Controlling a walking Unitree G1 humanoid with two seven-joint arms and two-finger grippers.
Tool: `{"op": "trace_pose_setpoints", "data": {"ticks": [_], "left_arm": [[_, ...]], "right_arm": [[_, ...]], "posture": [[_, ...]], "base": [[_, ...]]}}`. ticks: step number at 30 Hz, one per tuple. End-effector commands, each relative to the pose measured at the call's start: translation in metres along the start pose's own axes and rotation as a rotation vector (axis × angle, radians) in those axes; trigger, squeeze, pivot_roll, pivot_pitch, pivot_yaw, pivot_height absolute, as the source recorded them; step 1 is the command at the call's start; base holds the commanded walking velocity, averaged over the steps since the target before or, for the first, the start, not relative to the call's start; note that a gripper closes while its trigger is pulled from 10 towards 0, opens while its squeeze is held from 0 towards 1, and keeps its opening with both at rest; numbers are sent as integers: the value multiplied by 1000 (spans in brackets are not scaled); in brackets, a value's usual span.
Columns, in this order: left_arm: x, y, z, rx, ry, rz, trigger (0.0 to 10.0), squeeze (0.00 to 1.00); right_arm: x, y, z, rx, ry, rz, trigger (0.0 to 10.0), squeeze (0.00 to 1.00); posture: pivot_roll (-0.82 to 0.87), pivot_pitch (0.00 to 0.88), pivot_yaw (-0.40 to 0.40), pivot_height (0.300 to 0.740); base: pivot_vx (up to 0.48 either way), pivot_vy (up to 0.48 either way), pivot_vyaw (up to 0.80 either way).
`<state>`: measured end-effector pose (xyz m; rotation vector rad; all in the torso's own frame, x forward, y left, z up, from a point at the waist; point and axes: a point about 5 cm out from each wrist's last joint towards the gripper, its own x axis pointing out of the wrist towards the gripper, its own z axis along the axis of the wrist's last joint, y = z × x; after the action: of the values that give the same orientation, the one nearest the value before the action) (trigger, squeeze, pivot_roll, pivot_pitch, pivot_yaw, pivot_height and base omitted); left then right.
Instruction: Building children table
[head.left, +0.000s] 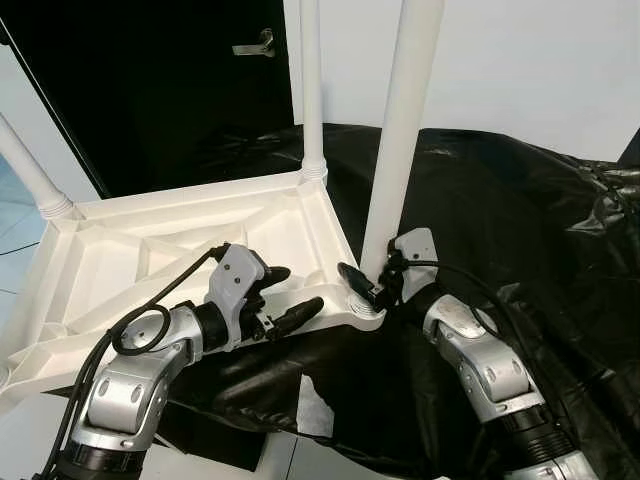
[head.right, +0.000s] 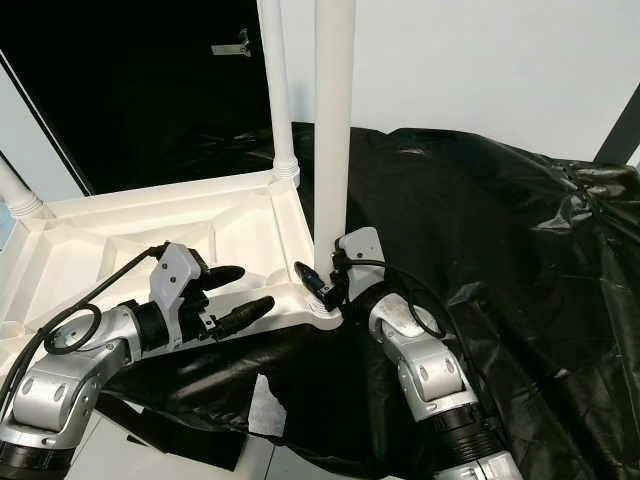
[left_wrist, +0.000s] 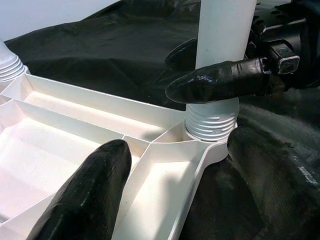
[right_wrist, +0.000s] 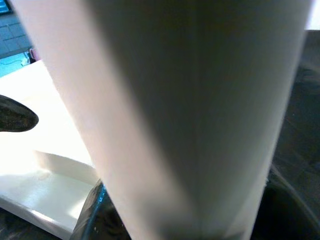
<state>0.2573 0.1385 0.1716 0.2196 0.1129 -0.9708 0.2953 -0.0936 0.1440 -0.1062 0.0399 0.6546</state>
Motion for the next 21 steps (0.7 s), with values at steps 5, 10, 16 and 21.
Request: {"op": "trace_pose_setpoints", "data": {"ticks": [5,10,16,21], "left_arm": [[-2,4,-4,-2,13,51,10000,0],[-3,5,-4,-1,15,51,10000,0],[-2,5,-3,3,18,46,10000,0],[-2,6,-2,6,18,45,10000,0]], "right_arm": [[-5,2,-28,133,128,-18,10000,0],[-8,-7,-30,226,110,-120,10000,0],[-10,-12,-30,346,47,-230,10000,0],[-11,-11,-33,361,42,-264,10000,0]], "posture": [[80,0,8,740],[81,0,15,740],[77,0,23,740],[77,0,28,740]], "base": [[0,0,0],[0,0,0],[0,0,0],[0,0,0]]}}
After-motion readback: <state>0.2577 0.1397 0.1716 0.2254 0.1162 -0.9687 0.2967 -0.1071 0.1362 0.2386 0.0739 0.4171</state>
